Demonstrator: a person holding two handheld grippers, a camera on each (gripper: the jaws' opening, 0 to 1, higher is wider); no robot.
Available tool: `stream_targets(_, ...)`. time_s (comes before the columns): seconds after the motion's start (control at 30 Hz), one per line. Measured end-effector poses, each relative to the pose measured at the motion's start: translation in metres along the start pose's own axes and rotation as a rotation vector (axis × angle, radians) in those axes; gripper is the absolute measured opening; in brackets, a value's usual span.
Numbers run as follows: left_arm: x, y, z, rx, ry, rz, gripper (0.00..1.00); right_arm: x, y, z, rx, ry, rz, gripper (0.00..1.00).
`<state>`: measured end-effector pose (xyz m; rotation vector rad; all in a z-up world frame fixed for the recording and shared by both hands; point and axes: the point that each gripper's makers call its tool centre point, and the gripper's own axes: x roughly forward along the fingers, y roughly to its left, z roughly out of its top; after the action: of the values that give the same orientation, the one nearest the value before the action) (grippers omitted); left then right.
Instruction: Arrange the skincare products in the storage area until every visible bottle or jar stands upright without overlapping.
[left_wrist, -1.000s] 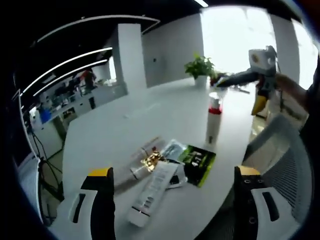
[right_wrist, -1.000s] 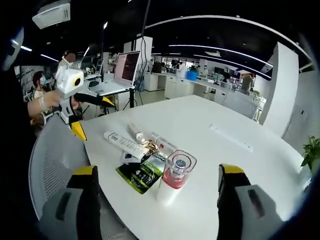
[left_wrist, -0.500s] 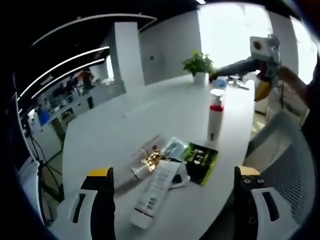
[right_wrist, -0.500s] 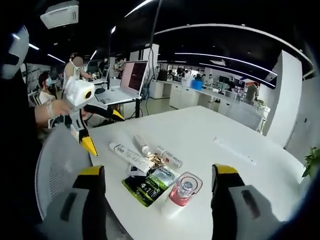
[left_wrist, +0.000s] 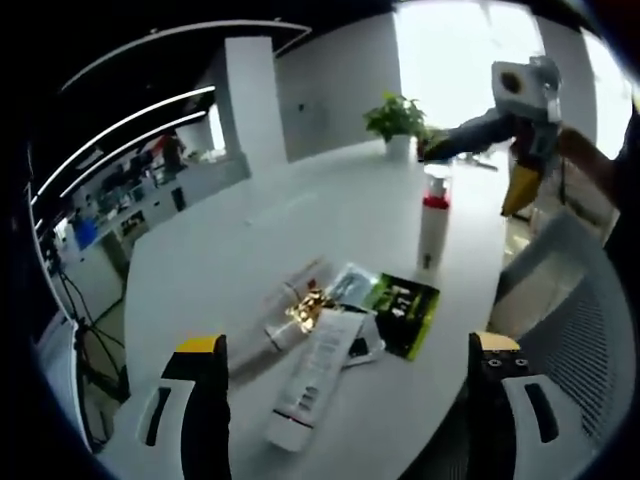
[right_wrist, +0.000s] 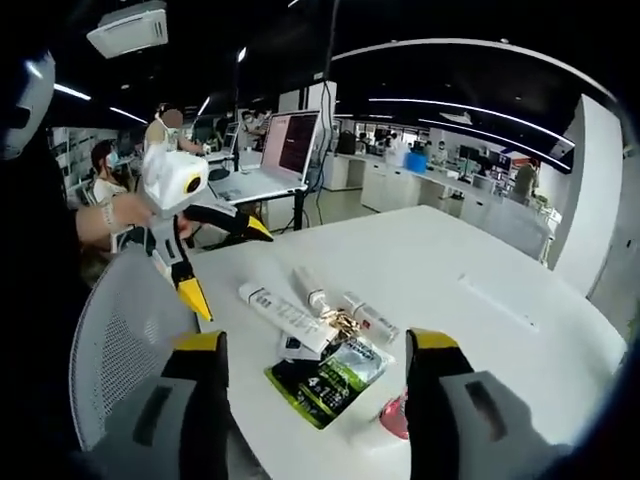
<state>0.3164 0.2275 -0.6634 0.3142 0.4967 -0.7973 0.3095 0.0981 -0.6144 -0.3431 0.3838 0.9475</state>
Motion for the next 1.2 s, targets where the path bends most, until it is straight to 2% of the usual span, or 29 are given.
stream_targets(0.17,0.001,0.000,0.000,-0.012,-0.006,-0.002,0.97,0.017,0.008,-0.019,0.019,0.047,0.027,0.65)
stream_targets(0.4,0.004,-0.001,-0.004,-0.013,0.003,-0.012,0.97,0.033,0.013,-0.044,0.029,0.117,0.023,0.55)
stream_targets(0.53,0.006,-0.002,-0.008,-0.025,0.005,-0.018,0.97,0.045,0.019,-0.059,0.030,0.178,0.041,0.52)
stream_targets(0.67,0.007,-0.003,-0.011,-0.034,0.007,-0.024,0.97,0.056,0.023,-0.071,0.033,0.212,0.049,0.53)
stream_targets(0.73,0.007,-0.003,-0.013,-0.038,0.006,-0.026,0.97,0.061,0.023,-0.079,0.046,0.244,0.038,0.51)
stream_targets(0.97,0.007,-0.003,-0.018,-0.053,0.005,-0.033,0.97,0.075,0.019,-0.093,0.061,0.287,0.027,0.42)
stream_targets(1.07,0.008,-0.001,-0.021,-0.055,0.009,-0.033,0.97,0.081,0.017,-0.111,0.081,0.357,0.025,0.42)
stream_targets(1.2,0.009,-0.001,-0.024,-0.050,0.020,-0.037,0.97,0.087,0.015,-0.123,0.088,0.384,0.018,0.39)
